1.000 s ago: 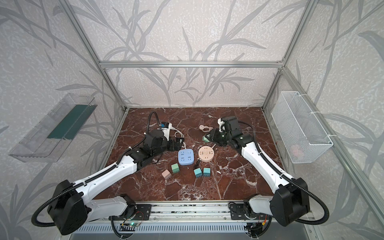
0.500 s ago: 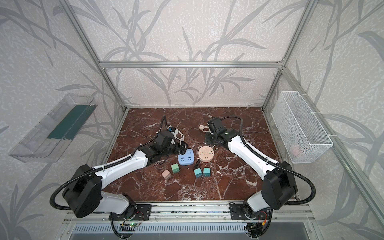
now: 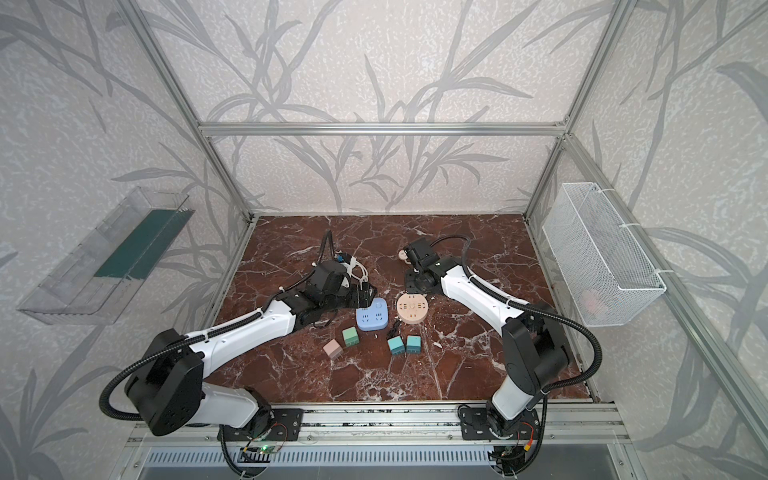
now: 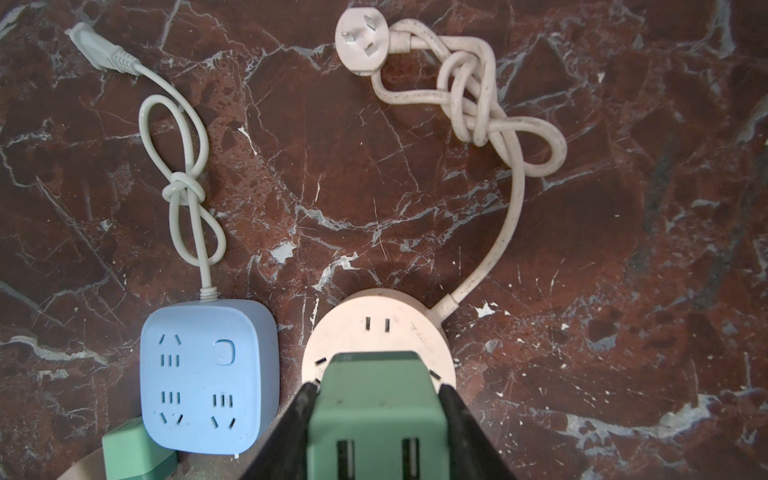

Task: Insert the plug
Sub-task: 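Carry the green adapter with the right gripper above the pink round power strip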

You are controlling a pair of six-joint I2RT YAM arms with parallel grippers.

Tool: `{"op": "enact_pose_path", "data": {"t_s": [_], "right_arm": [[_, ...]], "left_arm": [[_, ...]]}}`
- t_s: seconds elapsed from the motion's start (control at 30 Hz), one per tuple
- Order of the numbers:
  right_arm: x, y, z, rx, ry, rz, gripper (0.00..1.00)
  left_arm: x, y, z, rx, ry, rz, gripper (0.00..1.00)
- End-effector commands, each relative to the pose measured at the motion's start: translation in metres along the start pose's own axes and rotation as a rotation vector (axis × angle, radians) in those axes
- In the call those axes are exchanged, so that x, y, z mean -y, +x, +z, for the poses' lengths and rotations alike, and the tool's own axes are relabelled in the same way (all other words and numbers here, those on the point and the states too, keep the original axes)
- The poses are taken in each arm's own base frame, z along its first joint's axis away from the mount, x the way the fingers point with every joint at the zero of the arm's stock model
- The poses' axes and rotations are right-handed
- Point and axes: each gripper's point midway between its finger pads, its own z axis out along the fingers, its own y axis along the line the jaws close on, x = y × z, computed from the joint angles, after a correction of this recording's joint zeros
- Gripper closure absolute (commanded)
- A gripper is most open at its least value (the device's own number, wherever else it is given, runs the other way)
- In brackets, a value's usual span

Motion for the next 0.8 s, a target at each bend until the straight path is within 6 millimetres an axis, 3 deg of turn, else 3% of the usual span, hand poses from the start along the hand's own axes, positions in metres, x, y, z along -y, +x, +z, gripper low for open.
{"op": "enact_pose_path", "data": {"t_s": [0.0, 0.43, 0.77], "right_arm": [[-0.009, -0.011, 0.000, 0.028, -0.004, -0.026, 1.00], [-0.007, -0.003, 0.027, -0.014, 0.052, -0.059, 1.00], [-0.003, -0.002, 0.030, -0.014, 0.071, -0.077, 1.00]], "left_arm": [[0.004, -0.003, -0.001, 0.009, 0.012, -0.002, 0.13], [0.001, 0.001, 0.002, 0.005, 0.004, 0.003, 0.13], [-0.001, 0.004, 0.005, -0.003, 0.001, 0.000, 0.13]]}}
